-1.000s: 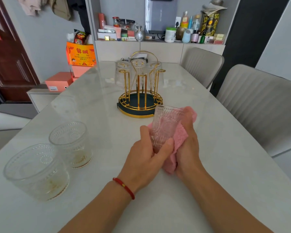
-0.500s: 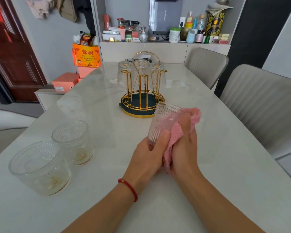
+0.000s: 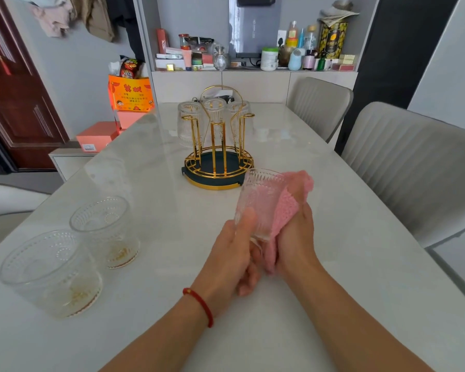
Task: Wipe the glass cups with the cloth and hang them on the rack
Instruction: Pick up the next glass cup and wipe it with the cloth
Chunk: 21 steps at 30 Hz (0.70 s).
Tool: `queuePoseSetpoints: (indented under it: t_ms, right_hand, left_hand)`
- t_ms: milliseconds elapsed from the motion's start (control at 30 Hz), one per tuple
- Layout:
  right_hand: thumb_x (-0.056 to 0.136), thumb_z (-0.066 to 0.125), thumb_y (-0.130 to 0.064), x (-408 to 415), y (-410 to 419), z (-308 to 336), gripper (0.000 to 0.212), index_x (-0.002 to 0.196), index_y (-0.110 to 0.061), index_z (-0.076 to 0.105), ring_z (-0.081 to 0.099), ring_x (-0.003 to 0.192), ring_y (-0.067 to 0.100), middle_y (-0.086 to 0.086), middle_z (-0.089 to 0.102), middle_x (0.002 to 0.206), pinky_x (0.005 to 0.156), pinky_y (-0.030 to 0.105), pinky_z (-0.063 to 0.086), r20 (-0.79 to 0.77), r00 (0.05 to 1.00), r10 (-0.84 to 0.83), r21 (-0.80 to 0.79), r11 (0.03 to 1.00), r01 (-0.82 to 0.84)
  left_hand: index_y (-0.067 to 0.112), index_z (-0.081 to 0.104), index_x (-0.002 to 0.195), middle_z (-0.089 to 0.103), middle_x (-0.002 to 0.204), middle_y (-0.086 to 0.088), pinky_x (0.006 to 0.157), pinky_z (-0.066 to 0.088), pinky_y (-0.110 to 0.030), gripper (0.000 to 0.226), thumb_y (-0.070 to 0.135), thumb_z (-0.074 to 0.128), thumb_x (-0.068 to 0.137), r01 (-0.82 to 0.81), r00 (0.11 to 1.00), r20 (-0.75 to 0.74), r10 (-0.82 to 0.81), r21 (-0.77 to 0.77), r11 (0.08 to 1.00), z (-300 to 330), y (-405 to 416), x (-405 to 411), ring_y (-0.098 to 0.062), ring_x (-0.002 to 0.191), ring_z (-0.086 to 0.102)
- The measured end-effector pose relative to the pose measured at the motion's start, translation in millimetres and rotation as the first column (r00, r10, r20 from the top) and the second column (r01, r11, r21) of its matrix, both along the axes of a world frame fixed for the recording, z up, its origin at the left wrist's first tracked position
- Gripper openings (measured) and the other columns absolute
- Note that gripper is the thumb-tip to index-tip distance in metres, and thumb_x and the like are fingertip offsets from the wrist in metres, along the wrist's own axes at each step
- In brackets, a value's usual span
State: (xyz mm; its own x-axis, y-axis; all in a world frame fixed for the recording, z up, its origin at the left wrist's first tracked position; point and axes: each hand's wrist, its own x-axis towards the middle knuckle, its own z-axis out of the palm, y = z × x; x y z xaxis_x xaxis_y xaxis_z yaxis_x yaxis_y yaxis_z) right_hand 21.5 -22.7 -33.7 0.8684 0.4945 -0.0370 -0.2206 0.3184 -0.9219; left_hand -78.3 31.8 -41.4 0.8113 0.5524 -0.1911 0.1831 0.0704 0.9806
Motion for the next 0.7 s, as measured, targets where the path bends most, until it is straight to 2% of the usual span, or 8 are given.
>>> queuePoseSetpoints:
  t_ms: [67,133,233,333,400,533,600,700]
  right_hand:
    - [0.098,0.039,-0.066,-3,0,1,0.055,0.089,-0.017,0.063,0.065,0.061,0.014,-0.005,0.066,0.064,0.054,0.027,0.05,0.03,0.999,-0.044,0.035,0.998,0.042]
    - [0.094,0.044,-0.07,-6,2,0,0.056,0.09,-0.018,0.064,0.07,0.066,0.015,-0.006,0.069,0.065,0.06,0.03,0.054,0.014,1.0,-0.005,0.05,0.999,0.004]
    - [0.054,0.056,-0.098,-6,6,0,0.095,0.105,-0.019,0.069,0.073,0.089,0.033,0.009,0.075,0.09,0.081,0.05,0.058,-0.14,0.987,0.073,0.031,0.997,-0.07]
    - [0.069,0.05,-0.093,-6,7,0,0.085,0.101,-0.017,0.069,0.073,0.085,0.035,0.014,0.074,0.089,0.079,0.051,0.056,-0.234,0.965,0.117,0.068,0.992,-0.104]
    - [0.072,0.05,-0.091,-3,8,0,0.087,0.105,-0.012,0.068,0.073,0.086,0.044,0.022,0.073,0.097,0.079,0.064,0.056,-0.199,0.977,0.077,0.072,0.995,-0.064]
    - [0.075,0.052,-0.082,-3,1,7,0.066,0.093,-0.021,0.07,0.071,0.081,0.032,0.002,0.073,0.079,0.073,0.046,0.056,-0.039,0.995,-0.096,0.169,0.98,0.101]
    - [0.079,0.048,-0.078,-7,-2,10,0.065,0.091,-0.017,0.066,0.067,0.071,0.026,-0.003,0.067,0.068,0.062,0.036,0.054,-0.007,0.996,-0.088,0.186,0.979,0.088]
    - [0.078,0.044,-0.072,-15,-1,10,0.062,0.091,-0.014,0.06,0.062,0.058,0.016,-0.006,0.061,0.059,0.047,0.025,0.048,0.008,1.0,-0.007,0.21,0.978,0.005]
  left_hand:
    - [0.01,0.052,0.089,0.053,0.052,0.0,0.038,0.031,-0.022,0.074,0.083,0.051,0.081,-0.04,0.994,0.112,0.021,0.166,0.985,-5,-3,0,-0.019,0.037,0.044]
    - [0.009,0.053,0.071,0.047,0.047,-0.001,0.04,0.031,-0.022,0.068,0.076,0.051,0.085,-0.038,0.984,0.178,0.004,0.185,0.982,-7,1,-3,-0.016,0.036,0.04]
    - [0.018,0.035,0.054,0.027,0.051,-0.004,0.038,0.021,-0.017,0.072,0.082,0.048,0.083,0.037,0.995,0.096,-0.03,-0.07,0.997,0,5,-12,-0.013,0.032,0.028]
    - [0.017,0.038,0.053,0.025,0.052,-0.001,0.034,0.016,-0.015,0.074,0.085,0.034,0.083,0.159,0.987,0.04,-0.154,-0.284,0.946,3,9,-14,-0.01,0.031,0.026]
    - [0.01,0.043,0.057,0.036,0.049,-0.007,0.033,0.021,-0.015,0.083,0.086,0.026,0.085,0.173,0.985,0.023,-0.172,-0.235,0.957,4,6,-9,-0.013,0.029,0.031]
    - [0.008,0.047,0.088,0.046,0.055,-0.004,0.036,0.025,-0.021,0.078,0.084,0.034,0.082,0.022,0.999,0.037,-0.02,-0.037,0.999,4,-1,-1,-0.015,0.031,0.041]
    - [0.01,0.045,0.087,0.043,0.059,-0.004,0.037,0.026,-0.021,0.081,0.088,0.036,0.069,-0.002,0.997,0.082,-0.002,0.053,0.999,4,0,-2,-0.016,0.034,0.043]
    - [0.012,0.043,0.079,0.04,0.052,-0.004,0.038,0.025,-0.019,0.065,0.076,0.03,0.083,0.009,0.997,0.075,-0.019,0.142,0.99,5,4,-9,-0.016,0.032,0.039]
